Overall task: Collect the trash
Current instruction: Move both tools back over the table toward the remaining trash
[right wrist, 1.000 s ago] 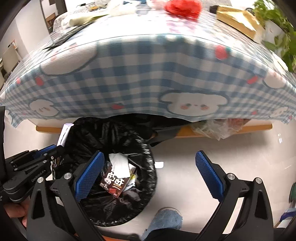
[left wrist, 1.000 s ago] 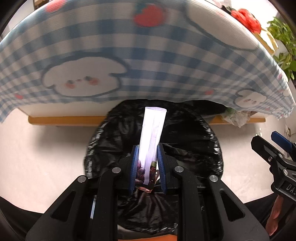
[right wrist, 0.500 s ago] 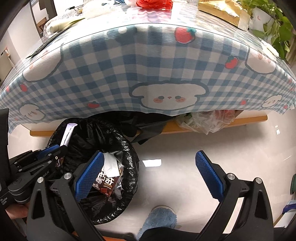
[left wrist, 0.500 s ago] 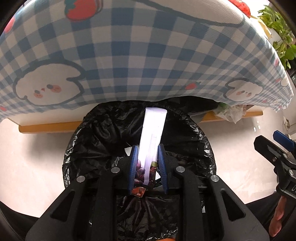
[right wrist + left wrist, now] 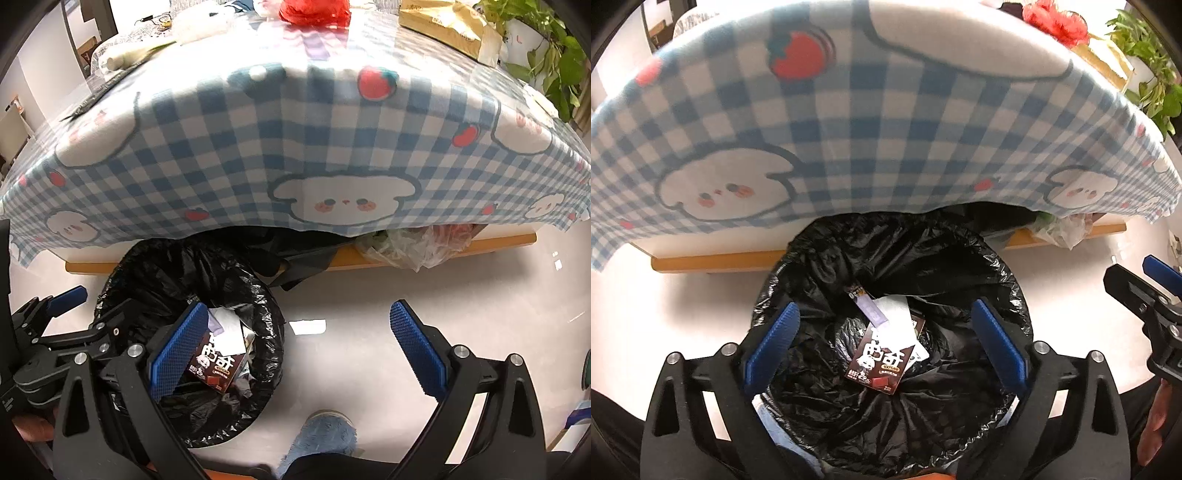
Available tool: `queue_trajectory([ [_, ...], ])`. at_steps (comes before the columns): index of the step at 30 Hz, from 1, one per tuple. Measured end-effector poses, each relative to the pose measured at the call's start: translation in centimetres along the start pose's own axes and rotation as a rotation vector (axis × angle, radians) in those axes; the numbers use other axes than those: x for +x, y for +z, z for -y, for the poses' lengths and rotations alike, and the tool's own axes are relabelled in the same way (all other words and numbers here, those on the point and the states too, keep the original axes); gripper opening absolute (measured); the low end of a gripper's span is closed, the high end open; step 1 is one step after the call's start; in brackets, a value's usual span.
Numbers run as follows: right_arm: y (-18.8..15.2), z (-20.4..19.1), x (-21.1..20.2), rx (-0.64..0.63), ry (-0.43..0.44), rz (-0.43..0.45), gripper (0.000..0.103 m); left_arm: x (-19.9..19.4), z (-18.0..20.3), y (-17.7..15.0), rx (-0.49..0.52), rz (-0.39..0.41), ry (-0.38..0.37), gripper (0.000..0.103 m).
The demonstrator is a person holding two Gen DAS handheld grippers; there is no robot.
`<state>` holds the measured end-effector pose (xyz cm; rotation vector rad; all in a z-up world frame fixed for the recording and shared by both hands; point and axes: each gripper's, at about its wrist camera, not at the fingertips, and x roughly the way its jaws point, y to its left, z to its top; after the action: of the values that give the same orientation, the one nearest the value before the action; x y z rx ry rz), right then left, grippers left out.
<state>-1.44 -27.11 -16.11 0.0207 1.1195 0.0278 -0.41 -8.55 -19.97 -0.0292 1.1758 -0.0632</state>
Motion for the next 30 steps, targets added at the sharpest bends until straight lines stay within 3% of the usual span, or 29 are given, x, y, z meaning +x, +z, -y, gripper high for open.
queue_trajectory([
  [30, 3.4, -1.4, -9.7, -0.046, -0.008, 0.165, 0.095, -11.7, -1.1, 3.2, -0.015, 0.149, -0.005, 0.097],
])
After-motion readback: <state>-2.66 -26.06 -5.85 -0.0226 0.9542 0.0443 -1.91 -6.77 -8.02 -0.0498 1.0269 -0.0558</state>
